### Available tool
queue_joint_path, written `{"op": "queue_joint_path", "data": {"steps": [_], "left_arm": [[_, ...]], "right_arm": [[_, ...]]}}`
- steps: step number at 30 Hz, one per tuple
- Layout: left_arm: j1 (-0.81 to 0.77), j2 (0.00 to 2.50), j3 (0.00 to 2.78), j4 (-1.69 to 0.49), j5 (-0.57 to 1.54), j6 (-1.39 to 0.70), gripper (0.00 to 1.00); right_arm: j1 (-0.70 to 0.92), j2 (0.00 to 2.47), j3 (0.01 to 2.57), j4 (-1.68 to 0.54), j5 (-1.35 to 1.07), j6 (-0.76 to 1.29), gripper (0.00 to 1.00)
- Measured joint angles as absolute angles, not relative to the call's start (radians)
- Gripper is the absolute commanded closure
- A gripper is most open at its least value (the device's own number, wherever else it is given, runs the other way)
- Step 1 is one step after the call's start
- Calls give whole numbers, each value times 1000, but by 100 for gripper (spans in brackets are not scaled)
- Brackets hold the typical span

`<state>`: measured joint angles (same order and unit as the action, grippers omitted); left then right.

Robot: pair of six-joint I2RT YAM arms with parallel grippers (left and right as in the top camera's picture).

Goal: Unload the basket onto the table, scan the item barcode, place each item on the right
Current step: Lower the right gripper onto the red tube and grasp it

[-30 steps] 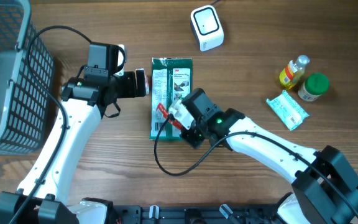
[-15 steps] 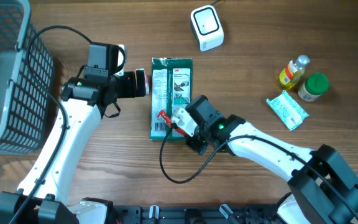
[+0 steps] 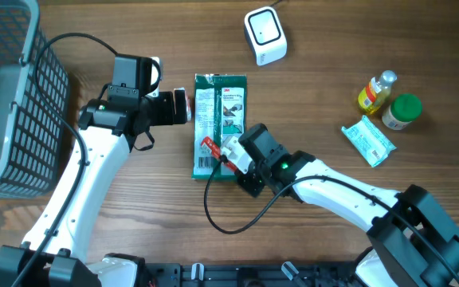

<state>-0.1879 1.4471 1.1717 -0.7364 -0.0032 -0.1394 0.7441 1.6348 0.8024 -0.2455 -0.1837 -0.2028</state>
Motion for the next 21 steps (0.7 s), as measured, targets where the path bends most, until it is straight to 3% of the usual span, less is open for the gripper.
{"op": "queue_joint_path", "data": {"steps": [21], "left_arm": [[-188, 1447, 1172, -736, -3, -139, 0]], "right_arm": [[744, 1635, 802, -207, -184, -161, 95]]}}
